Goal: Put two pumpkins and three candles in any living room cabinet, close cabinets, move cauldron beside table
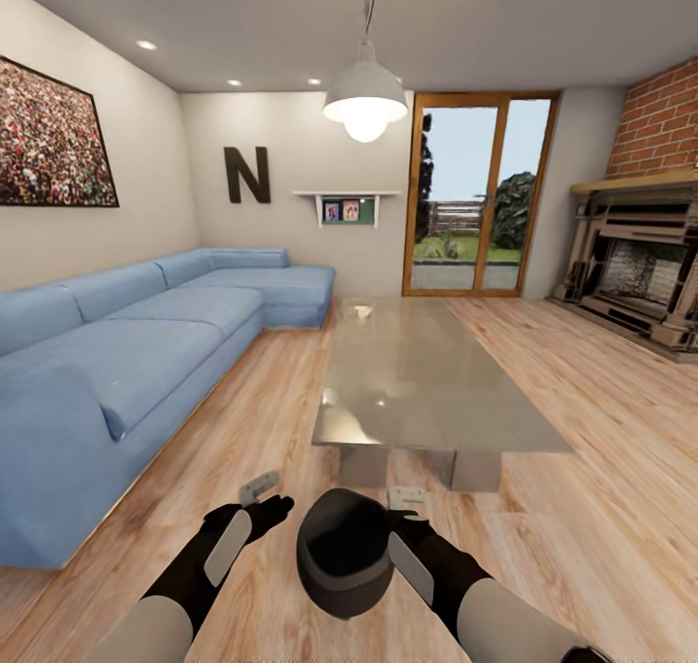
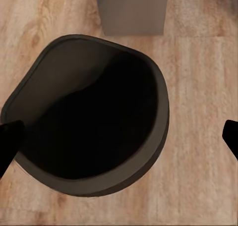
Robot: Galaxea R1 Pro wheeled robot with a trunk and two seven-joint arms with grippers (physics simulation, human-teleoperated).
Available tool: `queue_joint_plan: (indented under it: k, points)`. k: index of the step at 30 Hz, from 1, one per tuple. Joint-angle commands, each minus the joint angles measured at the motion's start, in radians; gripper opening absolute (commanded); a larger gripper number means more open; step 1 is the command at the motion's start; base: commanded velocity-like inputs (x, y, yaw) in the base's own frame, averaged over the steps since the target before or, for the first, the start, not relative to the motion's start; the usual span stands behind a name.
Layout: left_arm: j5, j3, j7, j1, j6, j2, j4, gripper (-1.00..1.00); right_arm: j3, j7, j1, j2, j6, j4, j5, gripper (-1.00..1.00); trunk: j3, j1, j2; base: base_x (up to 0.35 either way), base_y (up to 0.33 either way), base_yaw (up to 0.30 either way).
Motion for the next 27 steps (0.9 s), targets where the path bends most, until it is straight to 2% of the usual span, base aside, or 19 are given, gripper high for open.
queue_joint_plan:
  k: [1, 6, 20, 27]
  points:
    - [0.011, -0.004, 0.01, 0.0, 0.002, 0.001, -0.002, 1.0, 0.008, -0.008, -0.001, -0.001, 0.005, -0.002, -0.008, 1.0, 0.003, -0.001, 0.0, -0.259, 0.048, 0.0]
    - [0.01, -0.004, 0.01, 0.0, 0.003, 0.001, -0.002, 1.0, 0.007, -0.008, -0.001, -0.001, 0.008, -0.001, -0.009, 1.0, 0.022, -0.006, 0.005, -0.305, 0.072, 0.0]
    - [0.009, -0.004, 0.01, 0.0, 0.005, 0.001, -0.002, 1.0, 0.005, -0.008, -0.001, 0.001, 0.01, 0.004, -0.011, 1.0, 0.055, -0.059, 0.103, -0.316, 0.061, 0.0]
    - [0.009, -0.004, 0.011, 0.0, 0.005, 0.001, -0.002, 1.0, 0.004, -0.008, -0.001, 0.001, 0.01, 0.006, -0.011, 1.0, 0.066, -0.086, 0.152, -0.156, 0.004, 0.0]
